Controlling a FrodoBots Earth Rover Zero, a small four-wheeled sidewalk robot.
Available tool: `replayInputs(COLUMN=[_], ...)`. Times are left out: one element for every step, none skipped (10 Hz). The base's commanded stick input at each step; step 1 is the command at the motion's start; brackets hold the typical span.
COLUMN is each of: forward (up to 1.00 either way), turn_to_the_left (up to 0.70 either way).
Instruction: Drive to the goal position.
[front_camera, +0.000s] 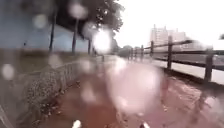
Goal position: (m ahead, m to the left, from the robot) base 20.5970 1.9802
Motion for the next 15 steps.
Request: replayInputs(forward=[0.70,0.70,0.70,0.70,0.70,0.70,0.70,0.70,0.70,0.70,0.70,0.70,0.70,0.70,0.70], turn_to_the_left=[0.00,0.00,0.00,0.00,0.00,0.00,0.00,0.00,0.00,0.00,0.00,0.00,0.00,0.00,0.00])
